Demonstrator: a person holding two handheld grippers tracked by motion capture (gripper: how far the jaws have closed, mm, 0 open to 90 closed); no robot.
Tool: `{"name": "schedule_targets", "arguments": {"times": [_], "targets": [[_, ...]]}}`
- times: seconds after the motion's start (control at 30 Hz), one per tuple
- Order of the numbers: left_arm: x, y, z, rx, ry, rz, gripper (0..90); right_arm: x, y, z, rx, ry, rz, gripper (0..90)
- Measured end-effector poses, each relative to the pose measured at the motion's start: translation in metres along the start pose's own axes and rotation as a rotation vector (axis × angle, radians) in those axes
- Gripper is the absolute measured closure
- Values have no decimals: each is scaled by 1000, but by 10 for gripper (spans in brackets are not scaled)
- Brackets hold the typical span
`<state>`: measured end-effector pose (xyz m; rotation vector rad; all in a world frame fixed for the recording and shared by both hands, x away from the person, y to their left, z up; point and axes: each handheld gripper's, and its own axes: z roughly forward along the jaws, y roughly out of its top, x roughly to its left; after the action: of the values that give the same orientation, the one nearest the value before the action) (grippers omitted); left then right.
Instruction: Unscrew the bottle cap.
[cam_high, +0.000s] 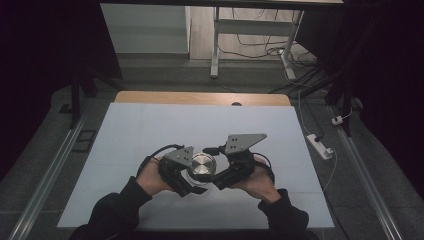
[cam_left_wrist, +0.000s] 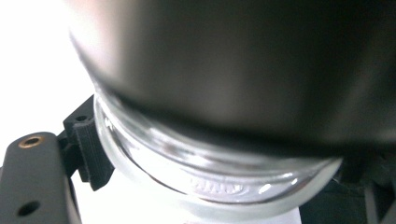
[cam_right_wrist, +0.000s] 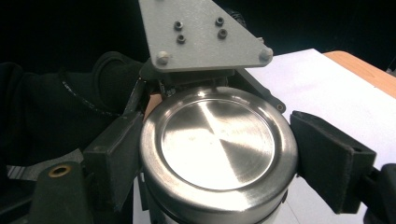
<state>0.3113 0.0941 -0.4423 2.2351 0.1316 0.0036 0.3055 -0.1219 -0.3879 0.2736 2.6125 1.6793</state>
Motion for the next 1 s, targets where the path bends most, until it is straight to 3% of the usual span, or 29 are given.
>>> {"name": "schedule_targets", "arguments": {"times": [0.33, 0.7, 1.0], "targets": [[4, -2, -3, -5, 42, -25, 155, 0, 1, -5, -9, -22, -6, 197], [15, -9, -2, 0, 135, -117, 155, -3, -1, -14, -24, -85, 16, 197], [23, -12, 0, 10, 178, -148, 155, -1, -6, -15, -33, -138, 41, 196]]}}
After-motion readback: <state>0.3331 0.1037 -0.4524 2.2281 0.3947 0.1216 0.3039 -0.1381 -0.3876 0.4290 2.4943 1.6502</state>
